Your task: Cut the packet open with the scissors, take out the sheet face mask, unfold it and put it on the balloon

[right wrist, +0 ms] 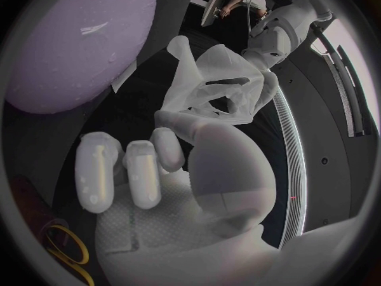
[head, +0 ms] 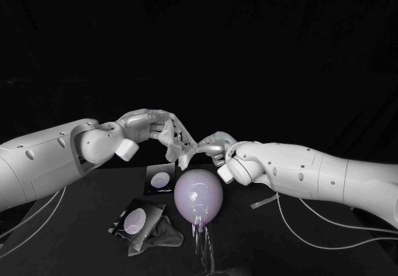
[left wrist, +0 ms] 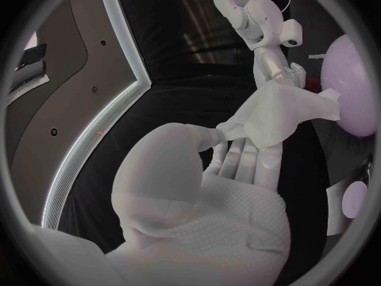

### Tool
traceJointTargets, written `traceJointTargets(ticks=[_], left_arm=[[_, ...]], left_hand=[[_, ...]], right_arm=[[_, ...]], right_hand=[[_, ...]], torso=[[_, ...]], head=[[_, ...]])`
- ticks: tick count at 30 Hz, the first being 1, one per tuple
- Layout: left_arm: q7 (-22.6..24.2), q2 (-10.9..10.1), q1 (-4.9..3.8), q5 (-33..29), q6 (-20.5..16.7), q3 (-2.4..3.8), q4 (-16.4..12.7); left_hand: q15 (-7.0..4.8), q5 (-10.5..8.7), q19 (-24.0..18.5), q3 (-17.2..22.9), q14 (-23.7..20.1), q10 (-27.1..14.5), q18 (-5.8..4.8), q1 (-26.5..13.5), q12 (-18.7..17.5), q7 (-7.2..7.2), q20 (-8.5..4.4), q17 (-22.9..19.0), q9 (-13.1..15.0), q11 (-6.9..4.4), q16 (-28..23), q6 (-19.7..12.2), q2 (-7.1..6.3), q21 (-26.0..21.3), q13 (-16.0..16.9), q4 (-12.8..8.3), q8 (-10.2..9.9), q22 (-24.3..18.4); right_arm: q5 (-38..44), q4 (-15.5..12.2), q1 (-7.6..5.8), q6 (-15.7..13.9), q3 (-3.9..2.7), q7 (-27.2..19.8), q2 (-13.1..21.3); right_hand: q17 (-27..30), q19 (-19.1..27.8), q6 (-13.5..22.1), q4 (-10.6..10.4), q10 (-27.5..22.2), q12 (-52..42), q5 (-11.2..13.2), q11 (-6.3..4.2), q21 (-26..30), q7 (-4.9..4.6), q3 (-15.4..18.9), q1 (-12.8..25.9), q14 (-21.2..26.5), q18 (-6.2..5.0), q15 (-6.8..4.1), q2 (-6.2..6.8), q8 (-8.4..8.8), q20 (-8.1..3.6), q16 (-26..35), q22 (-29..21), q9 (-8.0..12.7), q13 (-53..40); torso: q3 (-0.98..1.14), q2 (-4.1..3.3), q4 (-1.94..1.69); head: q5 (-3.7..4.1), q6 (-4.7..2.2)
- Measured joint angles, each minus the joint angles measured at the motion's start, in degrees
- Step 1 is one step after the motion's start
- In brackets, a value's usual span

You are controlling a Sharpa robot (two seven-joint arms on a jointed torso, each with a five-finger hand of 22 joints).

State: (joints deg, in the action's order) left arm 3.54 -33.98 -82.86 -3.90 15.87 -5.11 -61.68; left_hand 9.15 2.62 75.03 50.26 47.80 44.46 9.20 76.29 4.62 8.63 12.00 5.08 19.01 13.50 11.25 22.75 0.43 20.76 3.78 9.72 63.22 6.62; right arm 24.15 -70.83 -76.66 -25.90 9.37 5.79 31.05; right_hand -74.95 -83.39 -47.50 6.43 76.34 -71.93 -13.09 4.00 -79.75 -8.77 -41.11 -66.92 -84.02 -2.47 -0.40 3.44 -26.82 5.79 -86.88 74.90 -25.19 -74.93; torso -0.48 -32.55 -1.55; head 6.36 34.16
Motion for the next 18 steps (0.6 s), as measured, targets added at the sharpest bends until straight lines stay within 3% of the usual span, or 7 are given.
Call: traceJointTargets(ticks=[4, 7, 10, 18], left_arm=[[0.0, 0.0, 0.00, -0.1, -0.1, 0.01, 0.1], [0.0, 0.0, 0.00, -0.1, -0.1, 0.01, 0.1], [0.0, 0.0, 0.00, -0.1, -0.1, 0.01, 0.1], [0.0, 0.0, -0.01, 0.1, -0.1, 0.01, 0.1]], left_hand=[[0.00, 0.00, 0.0, 0.0, 0.0, 0.0, 0.00, 0.0, 0.0, 0.00, 0.00, 0.0, 0.0, 0.00, 0.0, 0.0, 0.00, 0.0, 0.0, 0.0, 0.0, 0.0], [0.00, 0.00, 0.0, 0.0, 0.0, 0.0, 0.00, 0.0, 0.0, 0.00, 0.00, 0.0, 0.0, 0.00, 0.0, 0.0, 0.00, 0.0, 0.0, 0.0, 0.0, 0.0], [0.00, 0.00, 0.0, 0.0, 0.0, 0.0, 0.00, 0.0, 0.0, 0.01, 0.00, 0.0, 0.0, 0.00, 0.0, 0.0, 0.00, 0.0, 0.0, 0.0, 0.0, 0.0], [0.00, 0.00, 0.0, 0.0, 0.0, 0.0, 0.00, 0.0, 0.0, 0.02, 0.00, 0.1, 0.0, 0.00, 0.0, 0.0, -0.01, 0.0, 0.0, 0.0, 0.0, 0.0]], right_arm=[[0.0, -0.3, 0.00, 0.0, 0.00, 0.1, 0.2], [-0.1, -0.5, 0.00, 0.0, 0.00, 0.0, 0.4], [-0.3, -0.7, 0.00, -0.1, 0.00, -0.2, 0.4], [-1.2, -1.2, 0.01, -0.7, 0.00, -1.6, 0.8]], right_hand=[[0.0, -0.2, -0.8, -0.1, 0.3, -0.7, -0.3, -0.34, -0.5, 0.49, 0.6, 0.4, 0.0, 0.00, 0.00, -0.36, -0.45, 0.21, 0.0, 0.0, -0.1, 0.0], [0.0, -0.2, -1.1, -0.1, 0.6, -1.2, -3.6, -0.63, -0.8, 0.66, 0.6, 0.4, 0.0, 0.00, 0.00, -0.35, -0.46, 0.21, -0.3, 0.0, -0.2, 0.0], [0.0, -0.2, -1.7, 0.3, 1.3, -1.6, -5.3, -0.80, -1.3, 0.88, 0.2, 0.6, 0.0, 0.00, 0.00, -0.59, -0.91, 0.15, -0.4, 0.0, -0.3, 0.0], [0.1, -0.5, -4.5, 2.0, 3.7, -4.0, -1.4, -2.05, -3.6, 2.18, -2.1, -0.6, 0.0, 0.01, -0.65, -1.90, -2.90, -0.60, -1.4, 0.0, -0.6, 0.0]], torso=[[0.01, 0.00, 0.00], [0.01, -0.01, -0.01], [0.00, -0.01, -0.02], [-0.03, -0.01, -0.05]], head=[[0.00, 0.00], [0.01, 0.01], [0.02, 0.01], [-0.16, -0.19]])
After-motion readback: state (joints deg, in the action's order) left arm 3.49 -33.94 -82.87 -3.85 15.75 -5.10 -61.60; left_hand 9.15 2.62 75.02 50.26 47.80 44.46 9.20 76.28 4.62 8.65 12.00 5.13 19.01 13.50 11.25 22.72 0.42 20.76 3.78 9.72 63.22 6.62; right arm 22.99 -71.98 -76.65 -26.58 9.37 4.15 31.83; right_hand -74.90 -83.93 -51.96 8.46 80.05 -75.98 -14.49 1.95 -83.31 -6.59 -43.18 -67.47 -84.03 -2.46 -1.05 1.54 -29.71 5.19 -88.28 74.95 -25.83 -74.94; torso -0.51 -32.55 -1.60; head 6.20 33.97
